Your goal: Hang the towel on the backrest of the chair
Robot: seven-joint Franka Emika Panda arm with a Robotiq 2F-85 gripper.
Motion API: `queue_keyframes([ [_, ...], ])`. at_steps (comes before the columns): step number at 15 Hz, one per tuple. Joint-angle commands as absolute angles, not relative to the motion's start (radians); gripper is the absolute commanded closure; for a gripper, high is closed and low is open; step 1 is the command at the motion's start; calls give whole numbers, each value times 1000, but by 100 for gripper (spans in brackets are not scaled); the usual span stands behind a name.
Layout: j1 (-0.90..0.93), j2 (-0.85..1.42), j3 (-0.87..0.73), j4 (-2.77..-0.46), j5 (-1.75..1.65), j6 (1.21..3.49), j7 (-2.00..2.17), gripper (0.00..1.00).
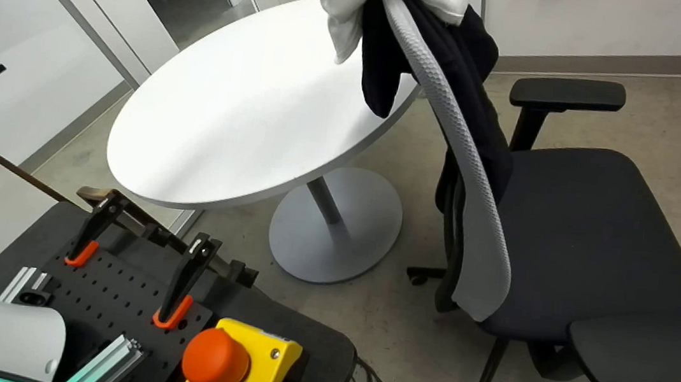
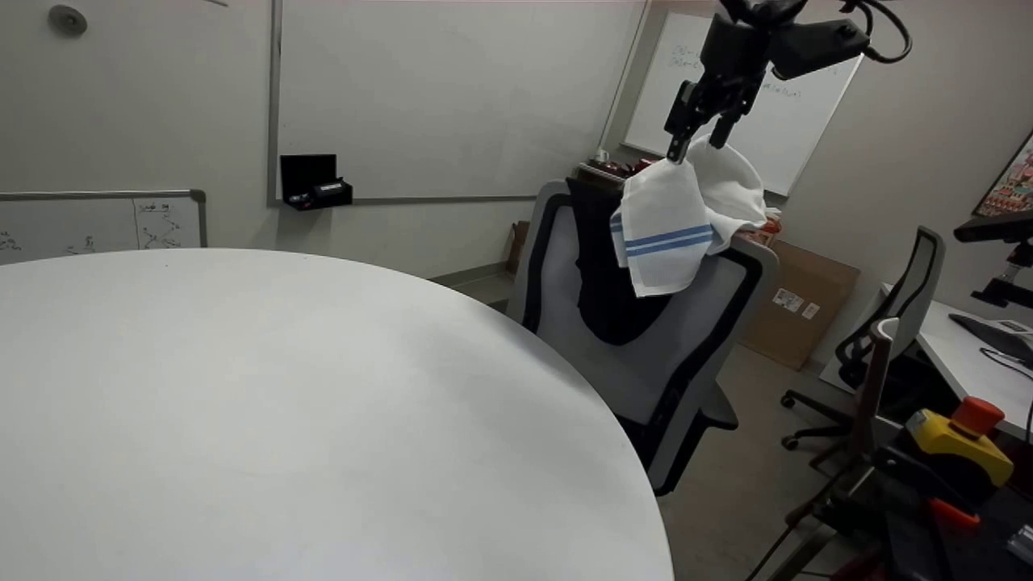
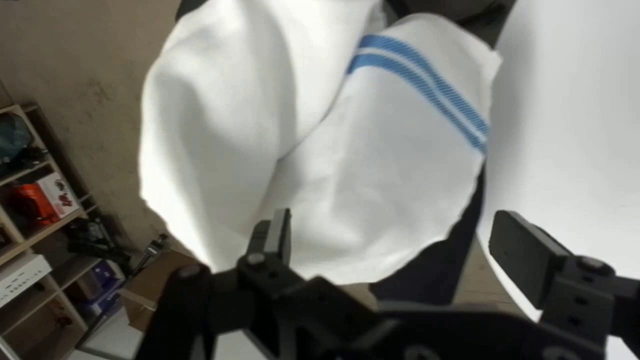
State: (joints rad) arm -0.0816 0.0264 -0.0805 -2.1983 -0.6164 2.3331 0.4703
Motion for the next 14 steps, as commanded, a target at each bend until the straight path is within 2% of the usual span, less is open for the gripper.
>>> queue_keyframes([
  [1, -28, -58, -30, -2285, -525, 2308, 454, 0],
  [2, -19, -69, -18, -2300, -534, 2300, 491, 12],
  [3, -13, -77, -7, -2311, -530, 2294, 494, 28],
  [7, -20, -107, 11, -2344, -563, 2255, 561, 58],
  [12, -51, -145, 5, -2382, -699, 2299, 636, 96],
  [14, -70, -155, 0, -2389, -758, 2309, 690, 100],
])
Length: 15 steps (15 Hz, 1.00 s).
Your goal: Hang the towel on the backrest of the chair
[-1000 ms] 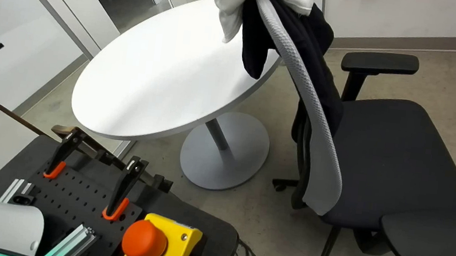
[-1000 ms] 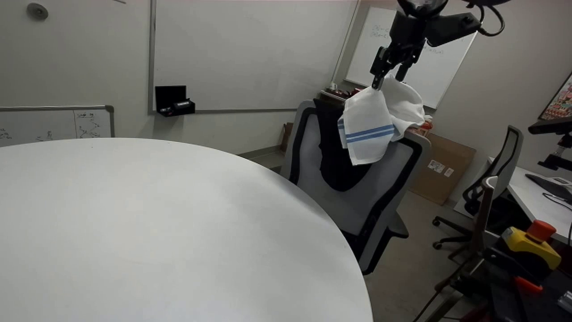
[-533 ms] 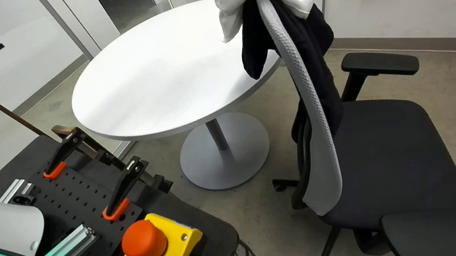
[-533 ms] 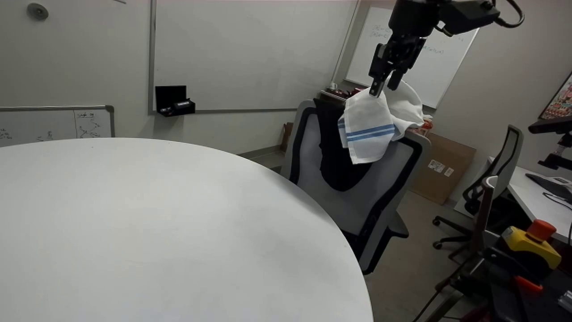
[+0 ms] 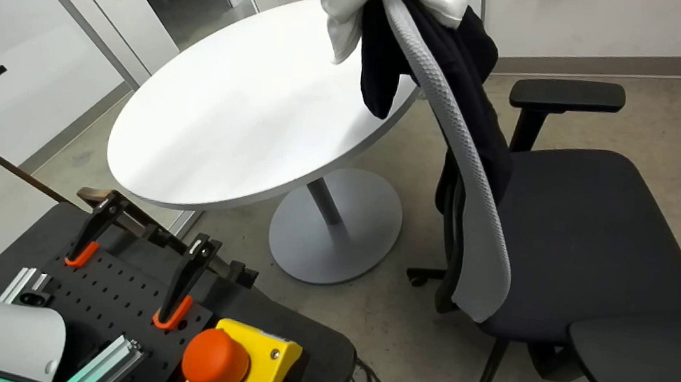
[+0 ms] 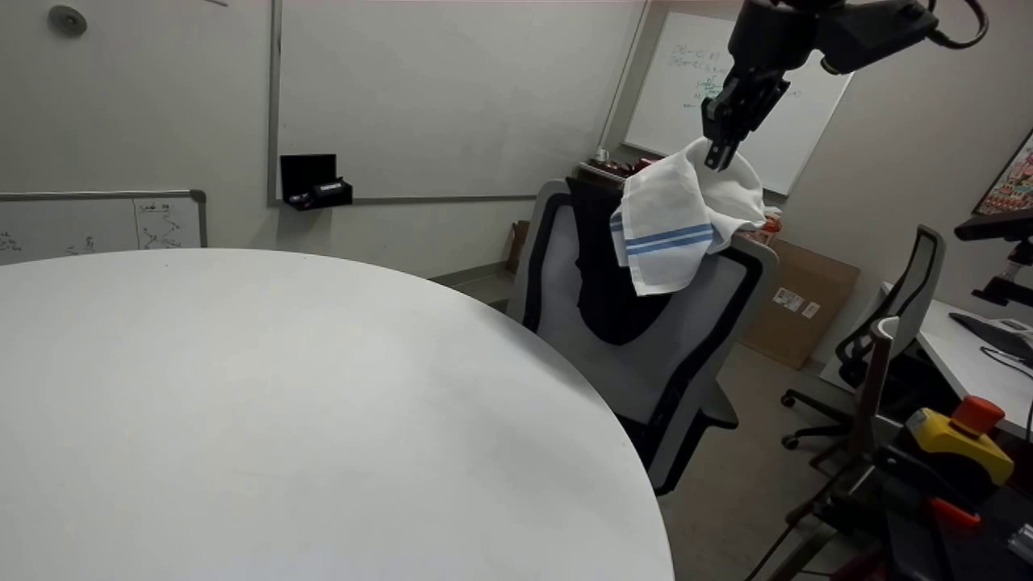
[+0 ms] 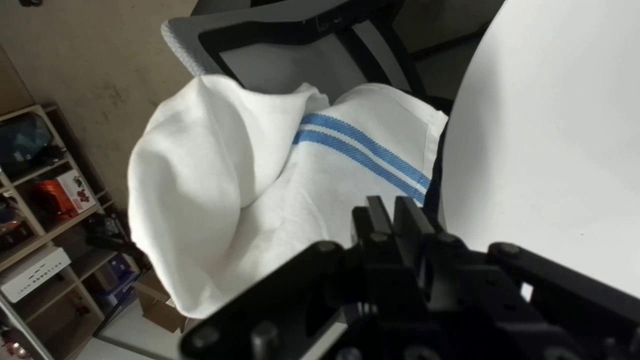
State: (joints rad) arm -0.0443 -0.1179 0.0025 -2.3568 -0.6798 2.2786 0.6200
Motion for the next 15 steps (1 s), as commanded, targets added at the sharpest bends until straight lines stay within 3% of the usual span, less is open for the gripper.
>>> queue_keyframes([
  [1, -80, -156, -4, -2391, -785, 2312, 728, 100],
  [15, -205, -111, -107, -2370, -1041, 2416, 1042, 100],
])
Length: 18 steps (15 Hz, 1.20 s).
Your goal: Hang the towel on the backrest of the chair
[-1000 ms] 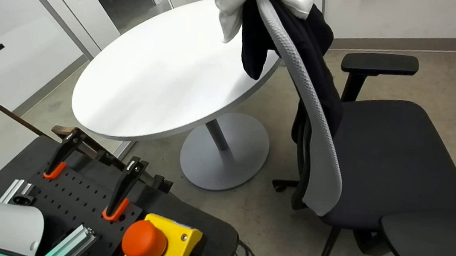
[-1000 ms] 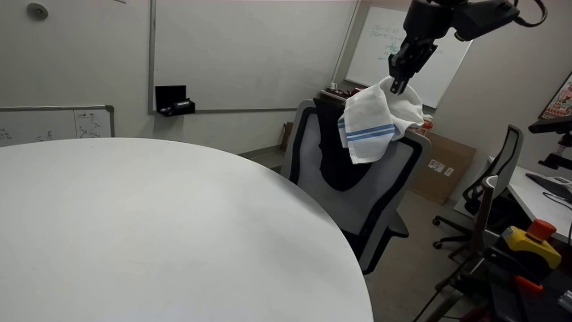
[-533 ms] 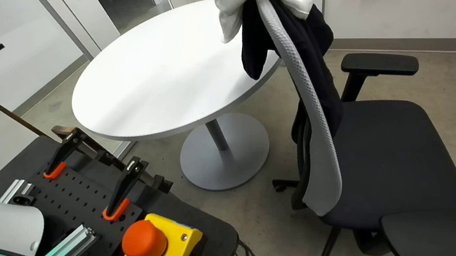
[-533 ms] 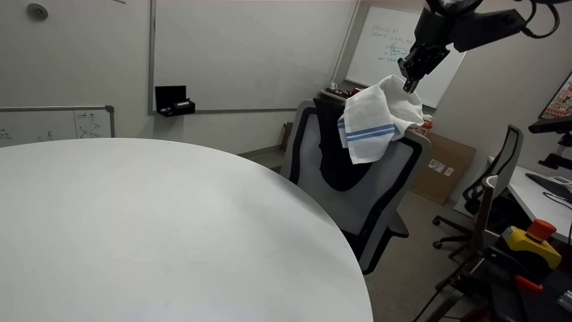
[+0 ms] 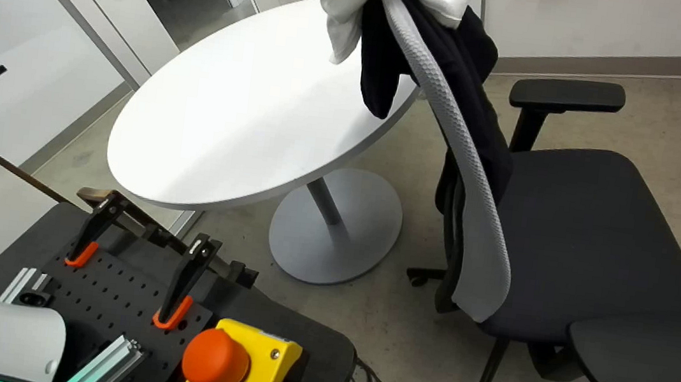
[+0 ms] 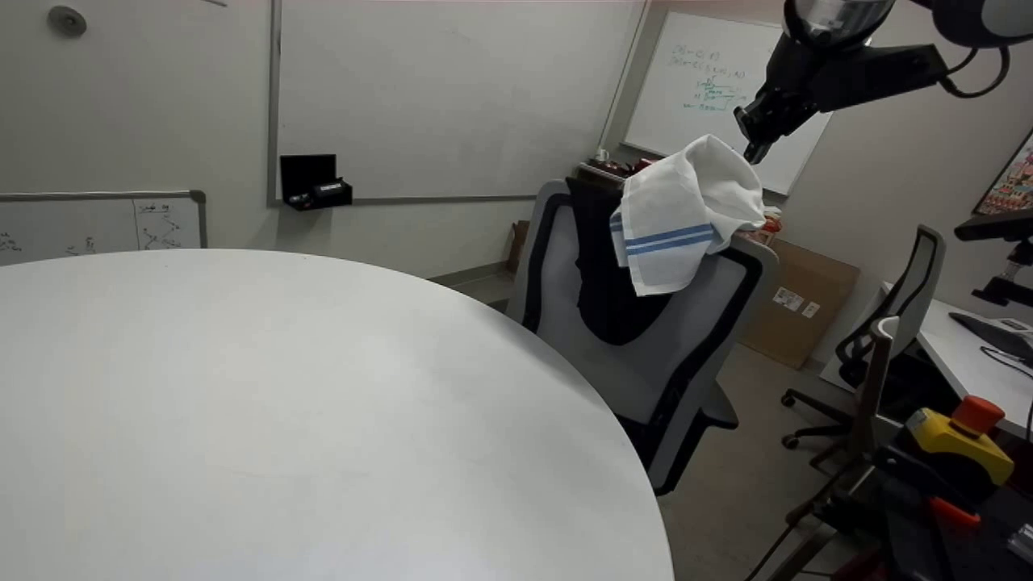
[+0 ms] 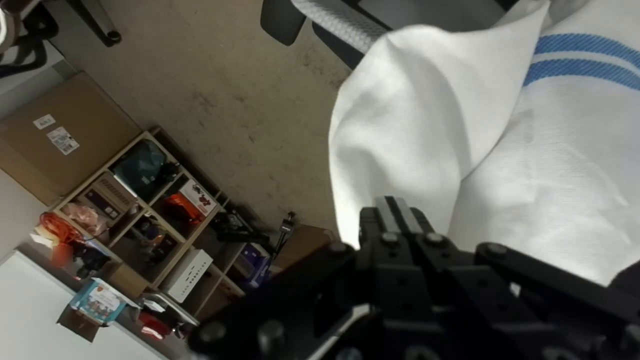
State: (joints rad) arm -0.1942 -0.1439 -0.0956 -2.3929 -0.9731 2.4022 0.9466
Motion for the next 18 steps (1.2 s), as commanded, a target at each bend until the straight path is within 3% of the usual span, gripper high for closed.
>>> queue_keyframes([
  [1, -206, -94, -112, -2361, -1056, 2412, 1069, 100],
  [18, -167, 249, -170, -2125, -1120, 2175, 1354, 100],
])
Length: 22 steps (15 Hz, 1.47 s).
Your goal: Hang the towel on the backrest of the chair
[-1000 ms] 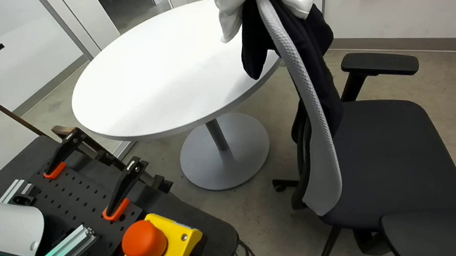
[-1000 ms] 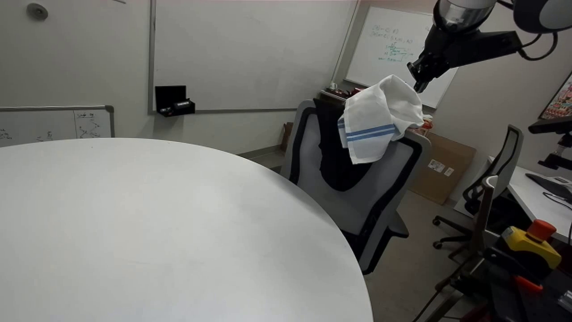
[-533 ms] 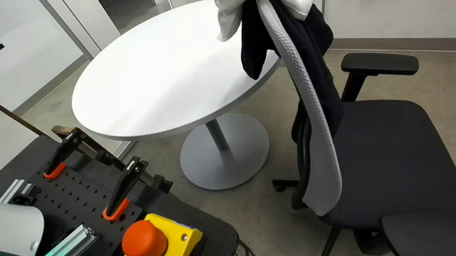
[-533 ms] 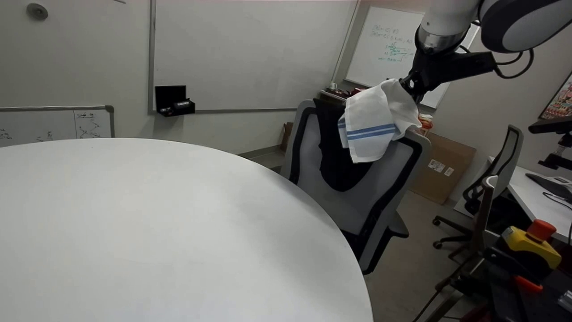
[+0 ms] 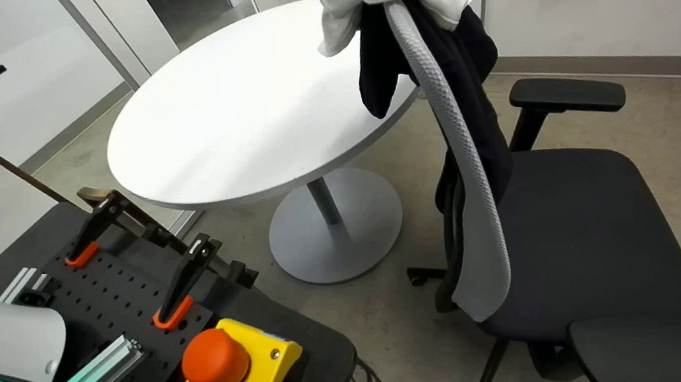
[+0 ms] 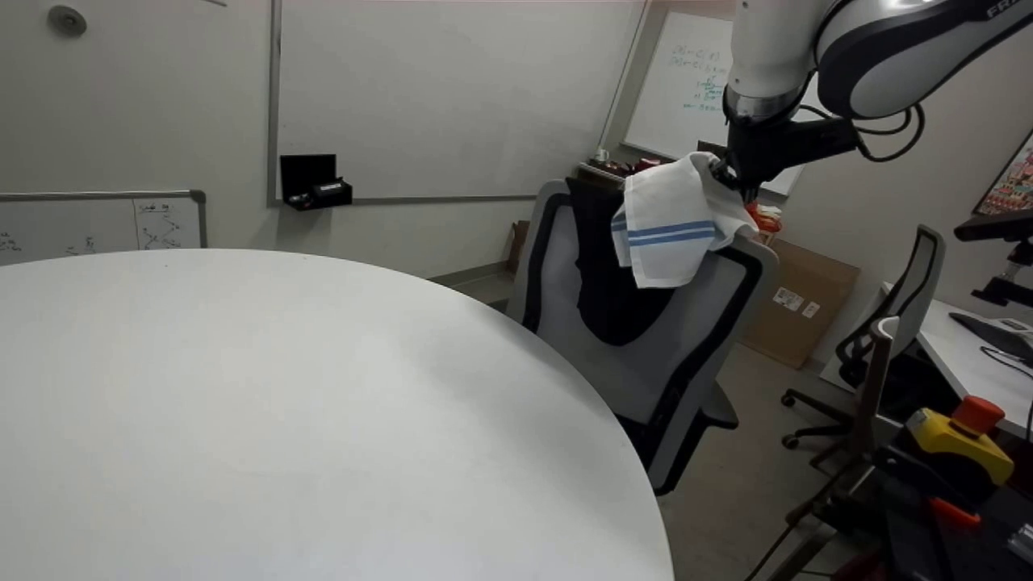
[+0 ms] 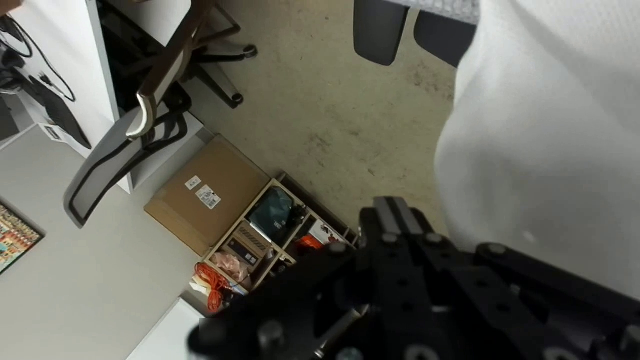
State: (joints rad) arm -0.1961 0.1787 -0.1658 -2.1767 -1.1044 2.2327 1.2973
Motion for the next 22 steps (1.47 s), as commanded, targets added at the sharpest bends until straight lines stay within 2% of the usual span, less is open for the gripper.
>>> queue_keyframes([
  [1, -162, 269, -170, -2116, -1117, 2163, 1364, 100],
  [15, -165, 399, -190, -2032, -1086, 2121, 1413, 100],
  [22, -152, 353, -188, -2083, -1083, 2132, 1429, 100],
])
